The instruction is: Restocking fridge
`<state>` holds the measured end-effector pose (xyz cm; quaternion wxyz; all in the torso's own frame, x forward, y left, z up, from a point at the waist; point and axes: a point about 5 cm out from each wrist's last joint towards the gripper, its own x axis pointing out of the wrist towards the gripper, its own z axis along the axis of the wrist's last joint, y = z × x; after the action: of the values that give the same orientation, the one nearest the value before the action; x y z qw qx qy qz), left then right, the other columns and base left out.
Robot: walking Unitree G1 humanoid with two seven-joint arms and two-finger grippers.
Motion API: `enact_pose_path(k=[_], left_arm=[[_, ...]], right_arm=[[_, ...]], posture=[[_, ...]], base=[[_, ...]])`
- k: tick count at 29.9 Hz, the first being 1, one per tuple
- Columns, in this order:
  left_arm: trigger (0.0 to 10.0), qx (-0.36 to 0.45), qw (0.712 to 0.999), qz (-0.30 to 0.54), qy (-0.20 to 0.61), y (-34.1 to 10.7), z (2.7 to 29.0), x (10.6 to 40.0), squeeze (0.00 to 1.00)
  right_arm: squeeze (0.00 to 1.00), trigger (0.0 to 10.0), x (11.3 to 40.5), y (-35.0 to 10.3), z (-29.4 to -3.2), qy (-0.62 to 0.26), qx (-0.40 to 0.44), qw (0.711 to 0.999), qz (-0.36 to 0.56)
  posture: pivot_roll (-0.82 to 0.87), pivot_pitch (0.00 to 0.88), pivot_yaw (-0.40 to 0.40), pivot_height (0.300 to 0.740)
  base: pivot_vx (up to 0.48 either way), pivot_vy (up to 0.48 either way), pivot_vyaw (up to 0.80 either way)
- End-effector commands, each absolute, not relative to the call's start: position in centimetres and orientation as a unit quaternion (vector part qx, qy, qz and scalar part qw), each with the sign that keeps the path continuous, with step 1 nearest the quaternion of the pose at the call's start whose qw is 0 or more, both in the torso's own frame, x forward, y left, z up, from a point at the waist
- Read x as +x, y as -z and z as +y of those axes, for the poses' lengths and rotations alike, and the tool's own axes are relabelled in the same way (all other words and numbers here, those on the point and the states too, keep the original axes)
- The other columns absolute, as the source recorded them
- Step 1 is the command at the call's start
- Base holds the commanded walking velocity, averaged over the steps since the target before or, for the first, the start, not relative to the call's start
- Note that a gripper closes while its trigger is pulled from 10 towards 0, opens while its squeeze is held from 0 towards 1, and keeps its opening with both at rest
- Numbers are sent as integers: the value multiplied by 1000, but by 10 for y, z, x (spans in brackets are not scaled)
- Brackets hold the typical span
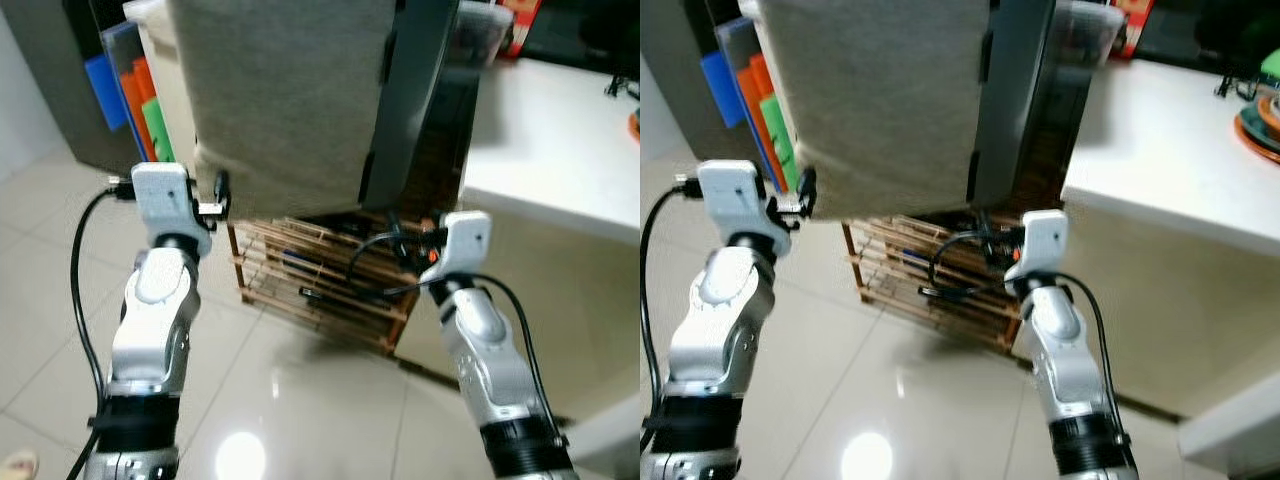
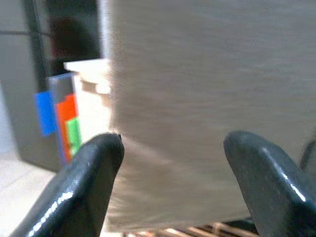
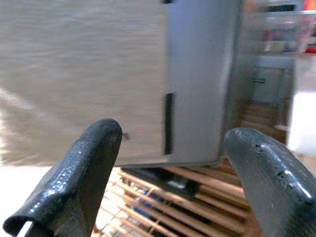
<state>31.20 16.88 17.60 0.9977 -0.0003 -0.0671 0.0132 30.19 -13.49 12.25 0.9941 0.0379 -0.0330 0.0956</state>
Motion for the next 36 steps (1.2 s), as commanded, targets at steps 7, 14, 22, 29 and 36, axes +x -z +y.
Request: enact_pose_path(k=[7,14,22,29,36], left_arm=[[10000,-2,998,-60,10,-177,159,315,0],[10000,-3,998,-62,5,-179,161,317,0],[10000,6,998,-62,13,-180,161,318,0],[10000,5,998,-64,9,-181,164,320,0],[10000,-5,998,-59,0,-180,166,320,0]], right_arm=[[0,10000,301,-123,-145,-81,31,996,-34],[0,10000,301,-123,-145,-81,32,996,-34],[0,10000,301,-124,-144,-85,33,995,-35],[0,10000,299,-125,-145,-86,34,995,-39],[0,10000,298,-125,-145,-86,33,995,-38]], posture=[[-72,0,-1,740],[-73,0,2,740],[-74,0,3,740],[-78,0,4,740],[-79,0,3,740]], base=[[454,0,0],[469,0,0],[469,0,0],[472,0,0],[472,0,0]])
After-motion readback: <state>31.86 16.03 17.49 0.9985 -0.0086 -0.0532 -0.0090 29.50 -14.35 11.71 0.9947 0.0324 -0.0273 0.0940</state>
